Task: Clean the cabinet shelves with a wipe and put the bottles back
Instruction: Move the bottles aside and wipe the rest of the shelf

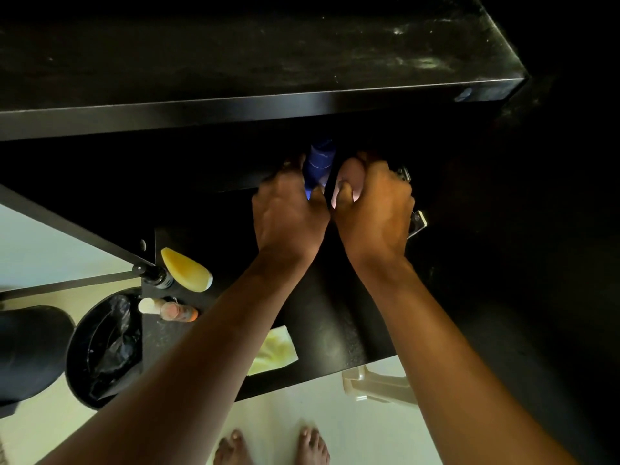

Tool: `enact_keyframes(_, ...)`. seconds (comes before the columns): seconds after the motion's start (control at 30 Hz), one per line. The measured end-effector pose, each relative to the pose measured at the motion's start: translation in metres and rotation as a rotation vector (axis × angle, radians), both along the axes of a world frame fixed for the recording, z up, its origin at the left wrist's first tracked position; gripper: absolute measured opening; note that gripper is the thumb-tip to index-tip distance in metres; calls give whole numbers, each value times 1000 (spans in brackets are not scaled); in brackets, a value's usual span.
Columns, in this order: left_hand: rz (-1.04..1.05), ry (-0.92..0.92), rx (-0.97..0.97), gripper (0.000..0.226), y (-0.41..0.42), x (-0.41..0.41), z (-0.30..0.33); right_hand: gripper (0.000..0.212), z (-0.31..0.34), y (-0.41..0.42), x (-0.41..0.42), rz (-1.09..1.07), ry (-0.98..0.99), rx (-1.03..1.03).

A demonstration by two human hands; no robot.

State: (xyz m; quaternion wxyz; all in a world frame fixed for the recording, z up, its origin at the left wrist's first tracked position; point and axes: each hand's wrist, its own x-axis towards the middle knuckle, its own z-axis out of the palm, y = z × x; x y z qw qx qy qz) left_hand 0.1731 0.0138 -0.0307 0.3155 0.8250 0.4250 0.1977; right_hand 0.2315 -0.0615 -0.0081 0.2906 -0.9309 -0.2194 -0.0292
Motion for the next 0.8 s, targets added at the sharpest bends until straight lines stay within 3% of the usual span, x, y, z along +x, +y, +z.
enact_keyframes(0.23,41,-109,-78,54,-11,-22,8,40,12,-14,-8,41,-47,78)
enact_keyframes(0.37,5,-291,135,46,-33,-71,34,32,23,-27,-38,147,-99,333)
enact_keyframes(0.47,41,-378,265,32,-44,-114,47,32,16,-25,-70,262,62,438)
enact_keyframes(0.63,118,-398,409,31,-31,-176,53,46,-21,6,-100,533,390,270)
enact_keyframes(0.8,238,-320,361,39,-6,-220,40,69,-36,30,-115,729,475,119)
